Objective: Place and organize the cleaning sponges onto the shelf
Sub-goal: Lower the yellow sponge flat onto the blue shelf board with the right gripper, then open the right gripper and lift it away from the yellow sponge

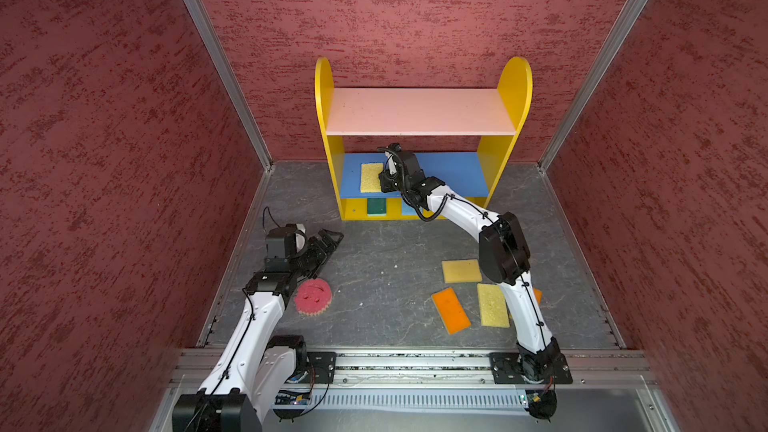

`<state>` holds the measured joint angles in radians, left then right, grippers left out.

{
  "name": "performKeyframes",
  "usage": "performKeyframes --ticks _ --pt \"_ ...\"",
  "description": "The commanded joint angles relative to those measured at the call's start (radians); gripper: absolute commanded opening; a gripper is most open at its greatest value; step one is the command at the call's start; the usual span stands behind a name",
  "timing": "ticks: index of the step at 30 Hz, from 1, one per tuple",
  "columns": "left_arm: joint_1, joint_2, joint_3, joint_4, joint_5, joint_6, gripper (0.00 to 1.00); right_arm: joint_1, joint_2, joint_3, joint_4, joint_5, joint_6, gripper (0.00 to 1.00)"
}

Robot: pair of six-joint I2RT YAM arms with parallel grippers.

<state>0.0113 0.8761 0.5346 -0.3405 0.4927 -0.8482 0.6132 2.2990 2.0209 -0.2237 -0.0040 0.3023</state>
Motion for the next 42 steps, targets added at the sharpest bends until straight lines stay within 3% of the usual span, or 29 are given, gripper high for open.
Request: performKeyframes --ticks 1,12,17,19,20,30,42 --pt "0.006 -0.009 -0.014 0.008 0.004 0.010 1.00 -0.003 -0.061 -0.001 -0.026 -0.017 0.022 0.32" --pt "0.006 -0.017 -0.013 -0.002 0.004 0.008 1.00 -0.004 -0.137 -0.087 0.007 -0.036 0.046 0.37" --pt "0.006 -0.015 -0.015 0.008 0.002 0.004 1.00 0.001 -0.199 -0.150 0.035 -0.079 0.067 0.23" --pt "0.007 -0.011 -0.015 0.012 0.003 0.001 1.00 0.011 -0.221 -0.174 0.036 -0.089 0.069 0.03" --pt "0.006 -0.009 -0.015 0.014 0.004 0.003 1.00 0.017 -0.228 -0.183 0.034 -0.091 0.069 0.00" --pt "0.007 -0.016 -0.024 0.013 0.005 -0.003 1.00 0.061 -0.258 -0.309 0.068 -0.156 0.139 0.00" --pt "0.006 0.000 -0.011 0.010 0.004 0.002 1.00 0.058 -0.206 -0.273 0.072 -0.125 0.150 0.00"
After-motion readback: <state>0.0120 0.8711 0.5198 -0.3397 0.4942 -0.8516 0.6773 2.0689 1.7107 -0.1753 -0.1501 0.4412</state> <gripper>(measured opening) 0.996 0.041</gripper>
